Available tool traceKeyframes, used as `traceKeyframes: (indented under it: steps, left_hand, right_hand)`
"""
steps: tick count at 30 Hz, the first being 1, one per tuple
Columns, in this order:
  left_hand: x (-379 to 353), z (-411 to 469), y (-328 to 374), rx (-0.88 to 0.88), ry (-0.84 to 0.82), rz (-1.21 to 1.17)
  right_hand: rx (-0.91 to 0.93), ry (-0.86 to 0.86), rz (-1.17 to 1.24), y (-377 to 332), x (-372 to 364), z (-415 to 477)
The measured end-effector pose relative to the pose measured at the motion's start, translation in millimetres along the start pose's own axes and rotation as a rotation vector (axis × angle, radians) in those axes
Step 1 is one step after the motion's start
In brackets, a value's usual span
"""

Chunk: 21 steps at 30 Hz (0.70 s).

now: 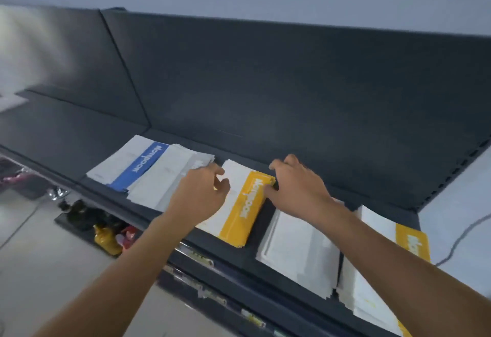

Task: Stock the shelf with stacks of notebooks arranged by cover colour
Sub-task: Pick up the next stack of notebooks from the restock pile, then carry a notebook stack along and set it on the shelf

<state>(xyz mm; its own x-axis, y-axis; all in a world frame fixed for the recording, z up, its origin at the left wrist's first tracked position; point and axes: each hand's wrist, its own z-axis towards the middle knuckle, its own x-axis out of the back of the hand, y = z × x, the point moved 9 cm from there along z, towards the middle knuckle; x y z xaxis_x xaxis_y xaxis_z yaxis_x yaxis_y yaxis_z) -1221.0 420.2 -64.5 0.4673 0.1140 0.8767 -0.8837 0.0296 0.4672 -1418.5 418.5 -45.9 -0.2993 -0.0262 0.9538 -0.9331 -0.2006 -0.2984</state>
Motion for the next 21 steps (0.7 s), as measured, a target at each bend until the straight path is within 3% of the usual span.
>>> traceKeyframes:
  steps: [11, 21]
  left_hand:
    - [130.8, 0.6, -233.6, 0.156, 0.041, -0.002]
    - [202.5, 3.6, -384.1, 0.22, 0.091, 0.013]
  right_hand:
    - [0.233, -0.048, 0.012, -280.7, -90.8, 86.6]
    - [0.291, -0.105, 0.026, -432.2, -154.0, 131.4]
